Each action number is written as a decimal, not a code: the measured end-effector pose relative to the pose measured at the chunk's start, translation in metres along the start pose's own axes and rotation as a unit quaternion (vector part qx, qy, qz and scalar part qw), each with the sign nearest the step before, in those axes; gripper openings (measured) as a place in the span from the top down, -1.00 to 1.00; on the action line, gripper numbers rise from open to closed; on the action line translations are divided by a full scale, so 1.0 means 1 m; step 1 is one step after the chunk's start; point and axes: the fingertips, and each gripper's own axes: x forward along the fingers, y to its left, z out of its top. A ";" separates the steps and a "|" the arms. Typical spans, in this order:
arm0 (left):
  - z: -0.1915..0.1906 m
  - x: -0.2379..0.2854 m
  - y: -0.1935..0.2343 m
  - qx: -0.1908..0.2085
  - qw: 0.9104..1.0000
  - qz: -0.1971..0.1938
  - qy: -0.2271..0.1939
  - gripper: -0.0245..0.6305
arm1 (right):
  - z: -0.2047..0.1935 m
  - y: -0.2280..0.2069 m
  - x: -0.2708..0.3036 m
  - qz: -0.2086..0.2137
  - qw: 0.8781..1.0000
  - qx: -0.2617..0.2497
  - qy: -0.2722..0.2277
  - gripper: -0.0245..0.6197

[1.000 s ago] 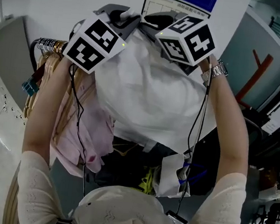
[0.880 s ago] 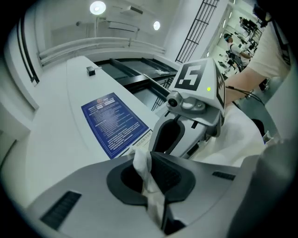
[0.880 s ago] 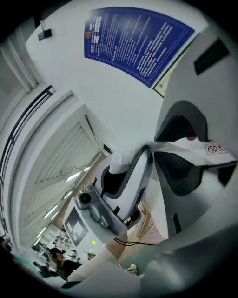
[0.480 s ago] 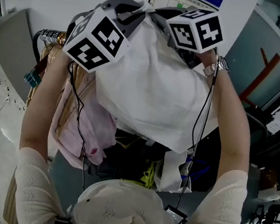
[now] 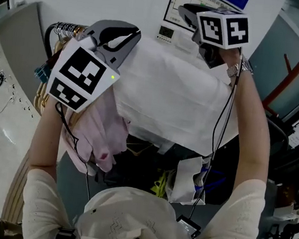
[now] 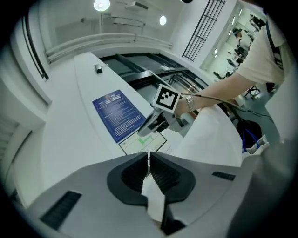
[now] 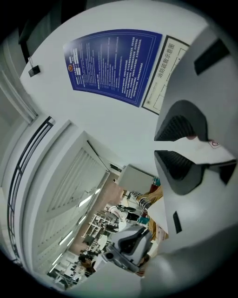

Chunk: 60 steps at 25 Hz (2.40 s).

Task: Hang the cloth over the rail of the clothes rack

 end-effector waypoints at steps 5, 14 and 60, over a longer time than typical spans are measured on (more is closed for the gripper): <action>-0.028 -0.011 0.000 -0.029 0.997 0.068 0.010 0.86 | 0.009 -0.007 -0.008 -0.027 0.999 0.008 -0.025 0.77; -0.047 -0.032 0.010 -0.103 0.987 0.126 0.016 0.86 | 0.051 0.055 -0.088 0.006 0.995 0.006 -0.100 0.76; -0.093 -0.016 0.003 -0.288 0.952 0.099 -0.014 0.86 | -0.176 0.056 -0.295 -0.224 0.959 0.162 -0.063 0.65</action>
